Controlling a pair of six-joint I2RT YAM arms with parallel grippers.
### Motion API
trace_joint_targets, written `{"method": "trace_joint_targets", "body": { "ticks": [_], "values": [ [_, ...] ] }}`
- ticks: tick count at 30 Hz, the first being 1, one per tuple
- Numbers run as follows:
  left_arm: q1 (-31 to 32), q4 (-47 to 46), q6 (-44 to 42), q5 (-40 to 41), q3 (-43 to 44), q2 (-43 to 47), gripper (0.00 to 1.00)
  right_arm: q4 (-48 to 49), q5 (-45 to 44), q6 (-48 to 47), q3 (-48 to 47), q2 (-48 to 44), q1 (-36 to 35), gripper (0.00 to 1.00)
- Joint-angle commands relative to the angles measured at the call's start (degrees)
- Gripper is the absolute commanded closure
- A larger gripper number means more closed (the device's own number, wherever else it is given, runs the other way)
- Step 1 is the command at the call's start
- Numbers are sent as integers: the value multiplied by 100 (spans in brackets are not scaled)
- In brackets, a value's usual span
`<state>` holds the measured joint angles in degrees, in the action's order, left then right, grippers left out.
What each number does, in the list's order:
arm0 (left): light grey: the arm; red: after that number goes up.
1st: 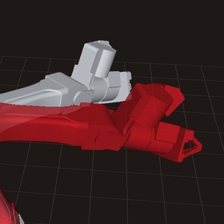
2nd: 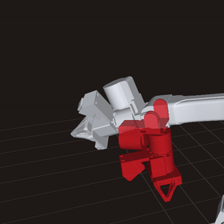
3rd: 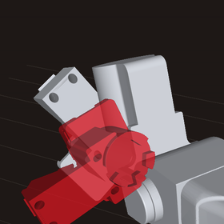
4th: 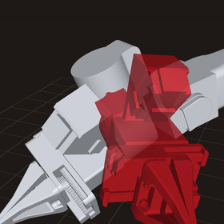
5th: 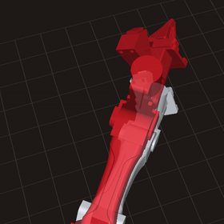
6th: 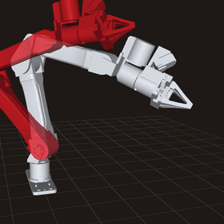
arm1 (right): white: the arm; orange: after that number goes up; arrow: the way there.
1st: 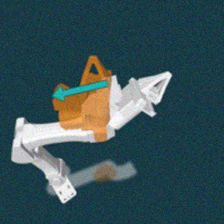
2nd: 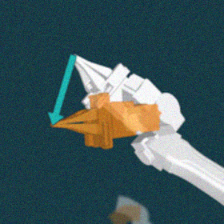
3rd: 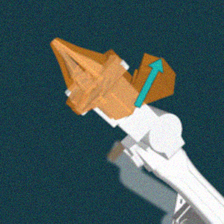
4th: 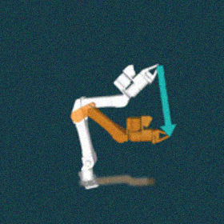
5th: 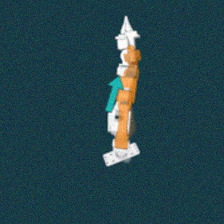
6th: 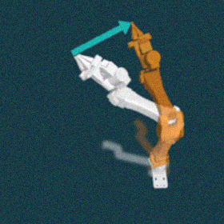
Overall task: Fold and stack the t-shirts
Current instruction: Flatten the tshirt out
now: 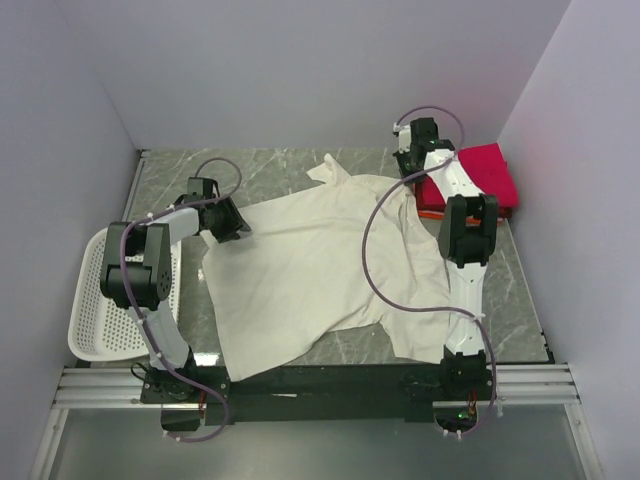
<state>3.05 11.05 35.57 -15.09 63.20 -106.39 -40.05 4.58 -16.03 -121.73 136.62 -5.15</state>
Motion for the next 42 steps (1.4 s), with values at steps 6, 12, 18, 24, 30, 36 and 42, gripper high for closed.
{"method": "trace_joint_targets", "body": {
  "ticks": [6,12,18,24,30,36,42],
  "values": [
    [-243,547,-50,621,-106,188,50,858,-625,83,729,-856,40,100],
    [-620,566,124,1060,-369,540,51,701,-256,-49,1212,-1093,23,100],
    [-867,591,257,1105,-431,891,51,368,174,-207,1336,-1120,-65,100],
    [-885,100,-190,-297,-467,1384,50,102,517,-612,1424,-1329,-276,53],
    [-560,433,-612,-854,359,1077,46,-309,1246,-436,-163,-412,-364,45],
    [-331,837,-1043,-829,659,1190,45,-601,879,-382,-2118,893,-697,39],
    [-340,1110,-1561,-627,325,1902,45,-125,307,-612,-1572,866,-891,40]
  ]
}}
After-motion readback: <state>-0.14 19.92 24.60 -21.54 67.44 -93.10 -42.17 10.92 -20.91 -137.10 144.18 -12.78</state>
